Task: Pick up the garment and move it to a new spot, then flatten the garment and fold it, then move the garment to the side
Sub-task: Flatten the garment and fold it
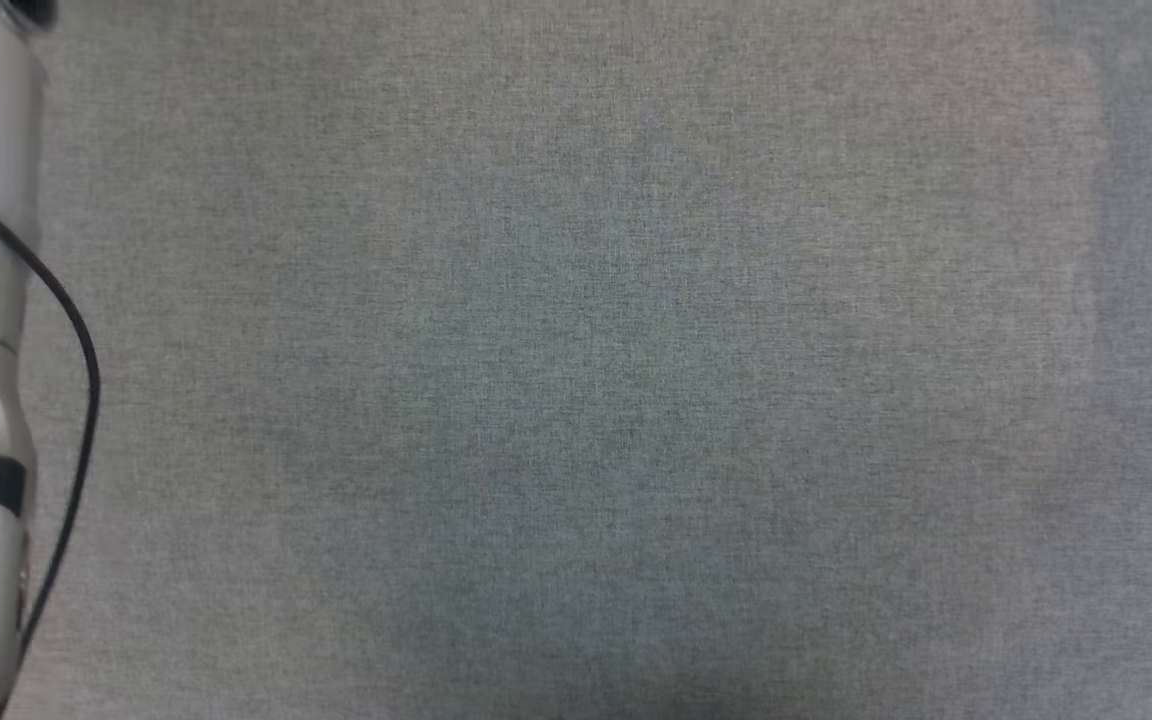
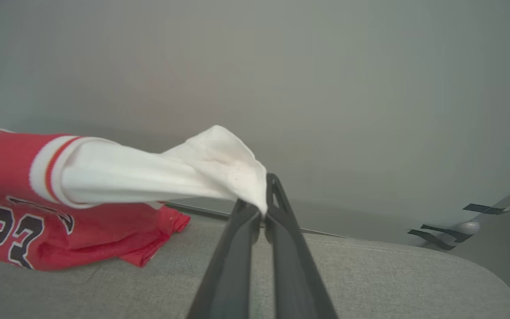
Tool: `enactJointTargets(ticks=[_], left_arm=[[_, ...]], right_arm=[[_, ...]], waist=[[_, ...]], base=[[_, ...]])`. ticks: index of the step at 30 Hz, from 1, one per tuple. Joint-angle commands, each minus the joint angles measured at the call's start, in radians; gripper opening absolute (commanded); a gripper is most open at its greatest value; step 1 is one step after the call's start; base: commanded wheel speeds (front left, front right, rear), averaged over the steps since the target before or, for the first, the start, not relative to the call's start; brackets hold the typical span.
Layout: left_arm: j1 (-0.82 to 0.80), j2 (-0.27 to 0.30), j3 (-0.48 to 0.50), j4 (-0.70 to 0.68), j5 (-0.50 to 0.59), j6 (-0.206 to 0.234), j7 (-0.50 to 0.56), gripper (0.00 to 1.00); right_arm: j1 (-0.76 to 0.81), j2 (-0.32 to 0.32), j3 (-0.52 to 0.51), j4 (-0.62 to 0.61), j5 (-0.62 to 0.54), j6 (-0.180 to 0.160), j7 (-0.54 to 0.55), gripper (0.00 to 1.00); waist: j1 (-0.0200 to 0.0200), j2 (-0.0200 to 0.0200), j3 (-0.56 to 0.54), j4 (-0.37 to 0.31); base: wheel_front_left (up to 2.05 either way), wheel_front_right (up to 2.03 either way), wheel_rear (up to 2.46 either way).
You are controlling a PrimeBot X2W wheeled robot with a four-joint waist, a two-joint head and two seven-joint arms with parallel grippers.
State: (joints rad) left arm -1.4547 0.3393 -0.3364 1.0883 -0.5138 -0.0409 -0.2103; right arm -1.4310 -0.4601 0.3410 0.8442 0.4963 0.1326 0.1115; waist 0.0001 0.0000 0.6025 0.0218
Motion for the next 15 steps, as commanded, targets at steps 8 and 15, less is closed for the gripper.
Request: enactJointTargets(ticks=[8, 15], left_arm=[[0.254, -0.022, 0.026, 0.024, -0.074, -0.054, -0.021, 0.0], [0.524, -0.027, 0.021, -0.027, -0.099, -0.07, -0.042, 0.0]], right_arm=[[0.297, -0.047, 0.056, -0.084, 0.139, -0.002, -0.054, 0.0], [0.59, -0.065, 0.048, -0.176, 0.219, -0.002, -0.071, 0.0]], waist=[[-0.0001, 0.0, -0.129, 0.006], [-0.0001, 0.0, -0.27, 0.001]], base=[[0.0, 0.0, 0.0], [0.0, 0.0, 0.0]])
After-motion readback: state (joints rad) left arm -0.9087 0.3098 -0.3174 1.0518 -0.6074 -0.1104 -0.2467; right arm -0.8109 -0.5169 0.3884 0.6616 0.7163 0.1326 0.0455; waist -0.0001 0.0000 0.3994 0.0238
